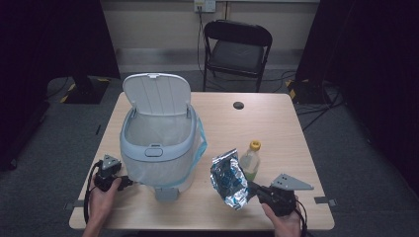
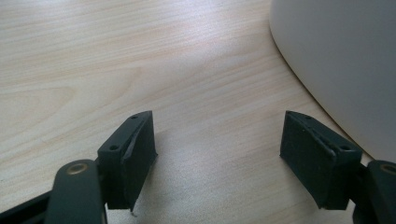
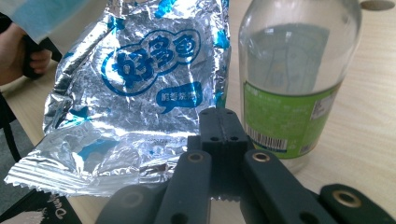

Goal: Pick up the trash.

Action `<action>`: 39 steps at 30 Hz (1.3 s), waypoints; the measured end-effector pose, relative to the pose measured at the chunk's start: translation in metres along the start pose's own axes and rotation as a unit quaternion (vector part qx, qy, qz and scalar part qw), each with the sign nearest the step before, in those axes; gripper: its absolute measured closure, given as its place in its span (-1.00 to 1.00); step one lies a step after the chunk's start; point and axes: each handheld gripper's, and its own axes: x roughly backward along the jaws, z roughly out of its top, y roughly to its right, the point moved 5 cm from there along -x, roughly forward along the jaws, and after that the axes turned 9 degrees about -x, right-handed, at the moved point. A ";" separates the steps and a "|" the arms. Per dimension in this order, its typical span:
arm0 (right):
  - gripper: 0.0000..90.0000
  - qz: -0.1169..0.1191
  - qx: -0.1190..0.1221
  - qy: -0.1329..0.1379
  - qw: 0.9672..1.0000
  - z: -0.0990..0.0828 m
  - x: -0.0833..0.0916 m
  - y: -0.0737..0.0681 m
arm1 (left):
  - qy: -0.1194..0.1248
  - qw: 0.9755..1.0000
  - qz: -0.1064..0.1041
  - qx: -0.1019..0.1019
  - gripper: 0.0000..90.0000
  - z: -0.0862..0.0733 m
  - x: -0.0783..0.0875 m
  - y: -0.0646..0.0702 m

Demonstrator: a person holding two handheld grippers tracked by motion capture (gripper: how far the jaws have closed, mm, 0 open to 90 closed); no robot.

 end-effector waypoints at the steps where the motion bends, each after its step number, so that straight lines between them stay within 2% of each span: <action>1: 1.00 0.001 0.000 0.002 1.000 0.002 0.001 0.000 | 0.000 1.000 0.000 0.000 -0.42 0.000 0.000 0.000; 12: 1.00 0.013 0.007 0.023 1.000 0.020 0.008 -0.003 | 0.000 1.000 0.000 0.000 -0.42 0.000 0.000 0.000; 25: 1.00 0.023 0.022 0.059 0.998 0.048 0.024 -0.015 | 0.000 1.000 0.000 0.000 -0.42 0.000 0.000 0.000; 31: 1.00 0.026 0.027 0.083 0.996 0.069 0.035 -0.017 | 0.000 1.000 0.000 0.000 -0.42 0.000 0.000 0.000; 39: 1.00 0.041 0.033 0.111 0.992 0.093 0.036 -0.024 | 0.000 1.000 0.000 0.000 -0.42 0.000 0.000 0.000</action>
